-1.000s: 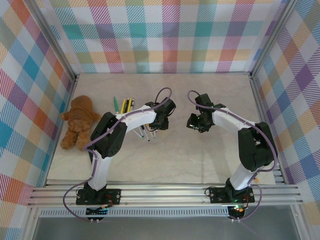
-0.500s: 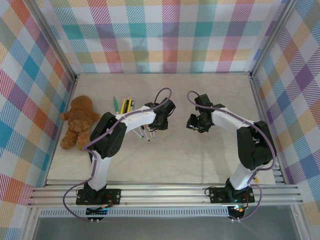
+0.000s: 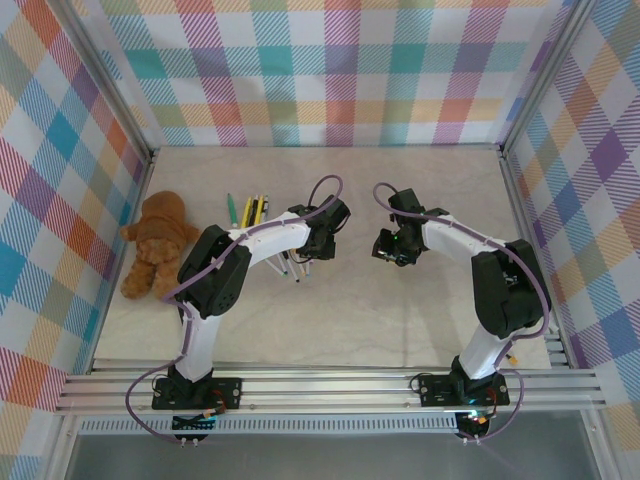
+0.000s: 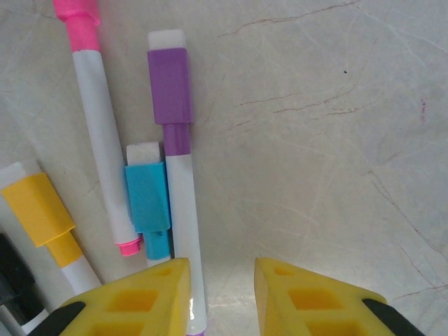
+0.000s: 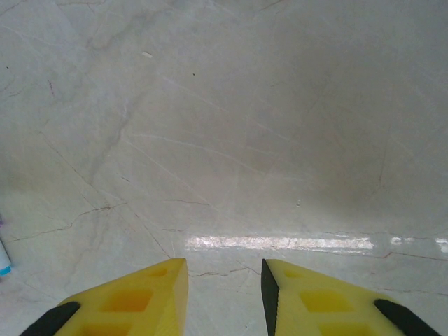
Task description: Open the pen caps
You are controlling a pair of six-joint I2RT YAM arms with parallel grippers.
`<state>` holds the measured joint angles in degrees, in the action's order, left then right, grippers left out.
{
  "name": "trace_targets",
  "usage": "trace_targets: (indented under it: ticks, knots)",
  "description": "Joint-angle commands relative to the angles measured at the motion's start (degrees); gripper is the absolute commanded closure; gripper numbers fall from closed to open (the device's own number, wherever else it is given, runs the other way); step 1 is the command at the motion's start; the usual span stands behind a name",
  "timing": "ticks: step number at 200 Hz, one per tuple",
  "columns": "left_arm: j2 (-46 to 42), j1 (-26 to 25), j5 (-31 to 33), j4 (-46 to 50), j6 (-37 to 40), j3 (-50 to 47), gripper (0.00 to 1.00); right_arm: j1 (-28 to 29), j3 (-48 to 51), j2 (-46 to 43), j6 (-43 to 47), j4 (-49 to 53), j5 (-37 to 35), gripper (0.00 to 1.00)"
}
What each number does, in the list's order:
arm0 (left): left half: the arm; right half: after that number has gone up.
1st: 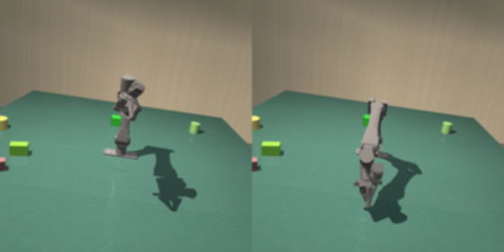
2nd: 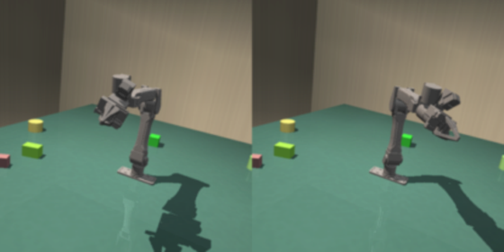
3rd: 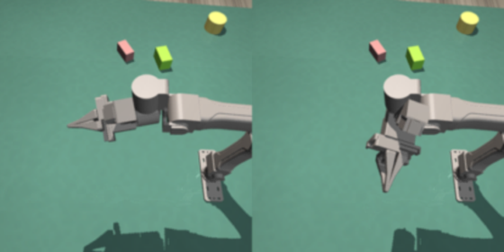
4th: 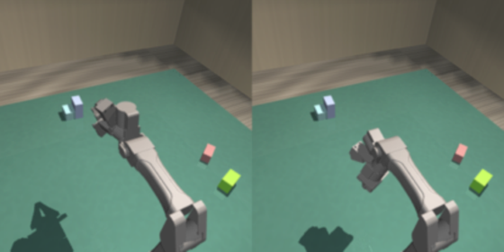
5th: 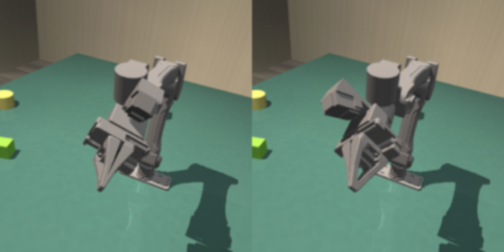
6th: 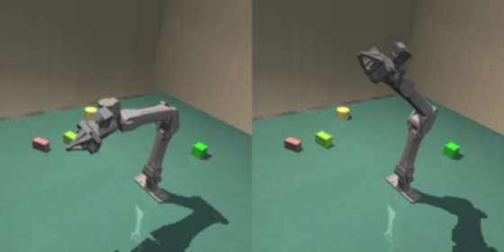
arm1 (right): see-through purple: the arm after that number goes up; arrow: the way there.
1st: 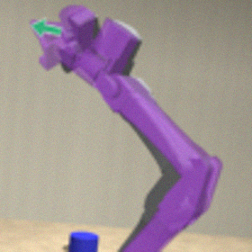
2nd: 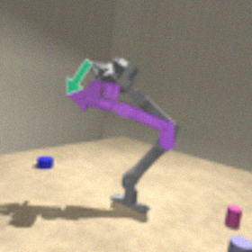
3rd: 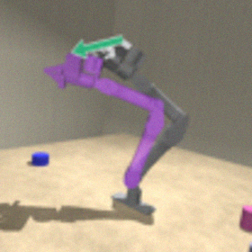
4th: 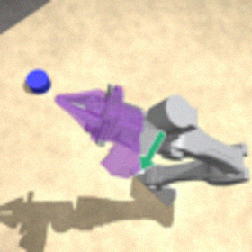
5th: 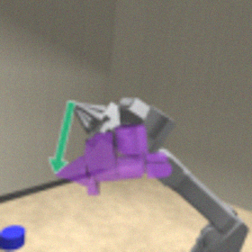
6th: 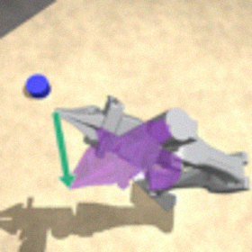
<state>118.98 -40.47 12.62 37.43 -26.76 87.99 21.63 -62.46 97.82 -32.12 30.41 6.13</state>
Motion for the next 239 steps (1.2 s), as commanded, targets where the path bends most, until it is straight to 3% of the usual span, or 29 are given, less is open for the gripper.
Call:
trace_targets:
  ticks: [1,139,205,239]
  knots:
    - [-0.75,-0.01,1.70,1.88,0.57,0.87,0.71,0.35,-0.78,1.09,0.15,-0.31,0.89,0.65]
    - [5.87,-0.14,-0.93,3.61,1.79,4.51,0.75,0.35,-1.59,2.50,0.33,-0.09,1.14,0.66]
    - [1.97,-0.23,5.49,2.62,1.53,2.76,0.75,0.35,-2.40,2.26,0.73,0.43,1.25,0.67]
    - [1.42,-0.23,5.61,2.86,2.53,4.14,0.75,0.35,-3.43,2.94,0.94,0.69,1.34,0.67]
